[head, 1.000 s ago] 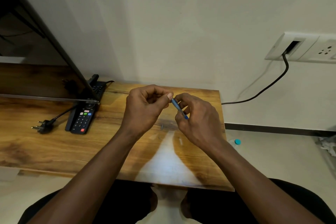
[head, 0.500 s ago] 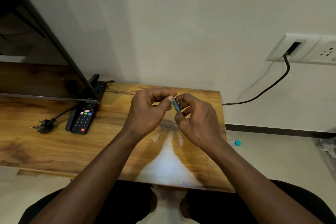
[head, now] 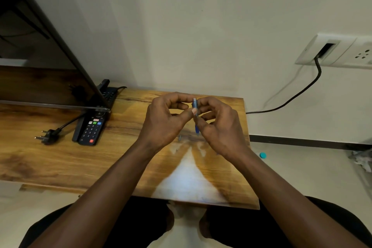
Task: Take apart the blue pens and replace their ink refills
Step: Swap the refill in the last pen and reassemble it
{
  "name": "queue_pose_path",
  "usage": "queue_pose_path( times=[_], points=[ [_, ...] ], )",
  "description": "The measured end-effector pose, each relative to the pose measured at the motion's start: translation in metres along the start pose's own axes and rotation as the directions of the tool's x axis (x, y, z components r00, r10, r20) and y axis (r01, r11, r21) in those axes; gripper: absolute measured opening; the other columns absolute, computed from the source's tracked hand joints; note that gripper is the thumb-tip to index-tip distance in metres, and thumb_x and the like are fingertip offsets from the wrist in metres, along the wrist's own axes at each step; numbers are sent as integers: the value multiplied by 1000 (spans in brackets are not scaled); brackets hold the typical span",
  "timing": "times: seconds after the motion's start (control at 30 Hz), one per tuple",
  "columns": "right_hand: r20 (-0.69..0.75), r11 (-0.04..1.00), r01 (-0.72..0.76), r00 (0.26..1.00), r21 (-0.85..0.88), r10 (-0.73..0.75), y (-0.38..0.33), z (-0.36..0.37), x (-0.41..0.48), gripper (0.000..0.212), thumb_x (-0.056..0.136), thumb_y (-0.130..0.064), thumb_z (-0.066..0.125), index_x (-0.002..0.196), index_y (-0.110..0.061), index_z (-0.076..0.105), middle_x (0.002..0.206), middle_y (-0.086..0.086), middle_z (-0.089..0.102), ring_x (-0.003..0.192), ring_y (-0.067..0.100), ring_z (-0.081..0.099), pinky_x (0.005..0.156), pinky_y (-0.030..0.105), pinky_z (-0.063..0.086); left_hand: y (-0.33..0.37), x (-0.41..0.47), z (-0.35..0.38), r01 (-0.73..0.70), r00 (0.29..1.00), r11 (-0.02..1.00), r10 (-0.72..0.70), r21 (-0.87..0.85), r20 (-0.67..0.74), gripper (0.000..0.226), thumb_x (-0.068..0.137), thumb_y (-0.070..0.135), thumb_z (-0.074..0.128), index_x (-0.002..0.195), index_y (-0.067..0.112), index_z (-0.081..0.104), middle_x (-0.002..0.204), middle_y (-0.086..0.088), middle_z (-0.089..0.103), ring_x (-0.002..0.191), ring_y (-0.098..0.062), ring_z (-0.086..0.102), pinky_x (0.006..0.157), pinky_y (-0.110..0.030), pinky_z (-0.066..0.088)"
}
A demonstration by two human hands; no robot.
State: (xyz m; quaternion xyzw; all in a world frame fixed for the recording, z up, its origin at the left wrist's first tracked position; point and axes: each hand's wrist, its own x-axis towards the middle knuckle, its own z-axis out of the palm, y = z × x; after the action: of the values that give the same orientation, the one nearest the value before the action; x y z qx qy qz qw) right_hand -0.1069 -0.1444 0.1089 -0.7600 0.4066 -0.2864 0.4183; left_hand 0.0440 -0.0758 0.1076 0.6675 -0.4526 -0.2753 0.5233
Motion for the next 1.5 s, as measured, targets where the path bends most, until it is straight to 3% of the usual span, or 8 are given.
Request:
queue_pose_path(
  times=[0.2, 0.33, 0.6, 0.7, 0.9, 1.0, 1.23, 1.5],
  points=[
    [11, 996, -16, 1000, 83, 16, -3, -8, 1, 24, 89, -14, 78, 109, -22, 70, 90, -8, 74, 84, 6, 71, 75, 31, 62, 5, -2, 3, -16, 1000, 996, 14, -82, -17, 17, 89, 15, 82, 104, 22, 80, 101, 9, 80, 98, -13, 73, 87, -40, 61],
    [134, 994, -75, 989, 79, 64, -5, -28, 4, 30, 85, -12, 81, 111, -23, 71, 96, -6, 75, 88, 8, 72, 81, 33, 63, 6, -3, 4, 22, 999, 983, -30, -184, -45, 14, 90, 9, 81, 102, 16, 78, 100, 1, 80, 95, -14, 75, 87, -37, 61],
    [60, 974, -154, 984, -164, 166, 2, -56, 12, 16, 89, -15, 78, 99, -26, 73, 87, -8, 74, 80, 12, 73, 67, 29, 58, 10, -7, -2, 69, 995, 974, -82, -218, -50, 15, 93, 9, 78, 107, 12, 75, 103, -4, 80, 98, -14, 76, 82, -27, 61],
    [124, 941, -137, 975, -310, 183, 8, -48, 9, 17, 88, -14, 78, 103, -21, 74, 84, -7, 74, 84, 10, 71, 77, 31, 59, 13, -9, -3, 84, 995, 971, -95, -223, -41, 13, 93, 10, 78, 105, 15, 74, 103, -5, 80, 97, -13, 76, 78, -24, 61],
    [257, 832, -41, 942, -553, 217, 22, -23, 3, 21, 87, -16, 75, 108, -20, 72, 98, 0, 72, 87, 18, 68, 77, 35, 59, 10, -10, -7, 106, 994, 975, -112, -194, -18, 15, 92, 11, 78, 106, 14, 74, 102, -4, 79, 96, -11, 75, 77, -22, 61],
    [272, 765, -5, 933, -644, 235, 28, -17, -2, 22, 89, -22, 75, 111, -23, 69, 102, 1, 70, 89, 19, 65, 71, 32, 55, 4, -11, -2, 108, 994, 984, -112, -141, -17, 13, 90, 12, 81, 103, 14, 76, 95, -4, 79, 88, -10, 74, 76, -23, 59],
    [250, 538, 73, 932, -840, 263, 38, -11, -13, 24, 95, -34, 72, 117, -26, 64, 106, 0, 66, 88, 17, 60, 65, 27, 44, -24, -7, 24, 241, 968, 963, -247, 123, 36, 12, 84, 22, 87, 90, 19, 77, 79, -2, 77, 77, -17, 78, 80, -45, 66],
    [243, 520, 88, 940, -850, 238, 50, -12, -13, 21, 97, -27, 65, 118, -23, 63, 108, 2, 67, 95, 21, 65, 80, 35, 57, -39, -7, 45, 217, 954, 854, -287, 473, 82, 20, 85, 26, 87, 100, 19, 76, 85, 4, 75, 85, -12, 72, 73, -29, 57]
  ],
)
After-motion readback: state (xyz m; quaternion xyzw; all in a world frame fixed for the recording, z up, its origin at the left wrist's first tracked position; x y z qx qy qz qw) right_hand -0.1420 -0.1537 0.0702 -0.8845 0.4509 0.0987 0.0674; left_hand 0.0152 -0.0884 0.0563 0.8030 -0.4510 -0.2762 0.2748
